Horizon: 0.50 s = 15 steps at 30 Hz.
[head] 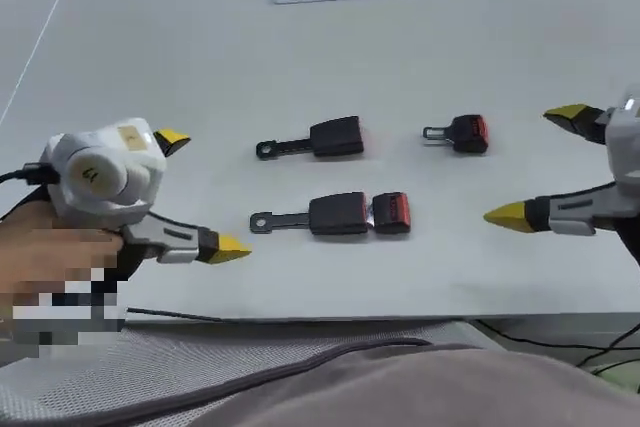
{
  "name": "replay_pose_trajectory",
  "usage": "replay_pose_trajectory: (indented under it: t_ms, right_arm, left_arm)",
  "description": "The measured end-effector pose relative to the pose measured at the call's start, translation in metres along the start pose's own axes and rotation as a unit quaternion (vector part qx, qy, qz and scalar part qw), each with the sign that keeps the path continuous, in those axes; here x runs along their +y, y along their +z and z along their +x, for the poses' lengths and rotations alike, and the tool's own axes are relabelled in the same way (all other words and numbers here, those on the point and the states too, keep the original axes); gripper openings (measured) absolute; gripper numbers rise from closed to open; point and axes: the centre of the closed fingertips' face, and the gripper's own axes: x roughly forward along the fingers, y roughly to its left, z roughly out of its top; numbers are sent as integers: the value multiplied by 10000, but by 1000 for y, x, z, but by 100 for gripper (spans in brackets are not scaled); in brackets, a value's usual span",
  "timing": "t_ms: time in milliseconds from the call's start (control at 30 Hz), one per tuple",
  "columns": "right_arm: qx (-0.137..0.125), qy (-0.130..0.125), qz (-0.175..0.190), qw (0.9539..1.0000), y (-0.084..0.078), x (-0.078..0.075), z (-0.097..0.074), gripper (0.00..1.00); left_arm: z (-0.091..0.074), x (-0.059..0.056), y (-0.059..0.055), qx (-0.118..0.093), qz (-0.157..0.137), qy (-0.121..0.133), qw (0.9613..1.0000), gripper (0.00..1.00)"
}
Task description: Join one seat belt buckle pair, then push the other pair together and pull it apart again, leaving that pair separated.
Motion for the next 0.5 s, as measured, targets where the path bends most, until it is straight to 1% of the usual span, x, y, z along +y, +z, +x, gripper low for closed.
replay_pose_trajectory:
  t_ms: [33,100,167,267,367,500]
  right_arm:
    - [38,-5,20,10000,-3,3,-1,100]
    - [62,-43,15,10000,-8,6,-2,100]
    - [66,-76,53,9999,-9,7,-2,100]
    - [14,-113,101,9999,-6,7,-3,100]
    - [-14,-111,44,9999,-2,10,-2,100]
    - [-23,-144,-12,9999,2,9,-4,100]
  left_arm:
    - [-1,0,-2,-34,-66,39,10000,100]
    - [-1,-3,-6,-43,-142,29,9999,100]
    - [-1,-4,-7,-41,-156,50,9999,100]
    - [0,-6,-9,4,-125,56,9999,100]
    - [0,-7,-11,81,-33,74,9999,100]
    - [-2,-10,-8,46,-35,53,10000,100]
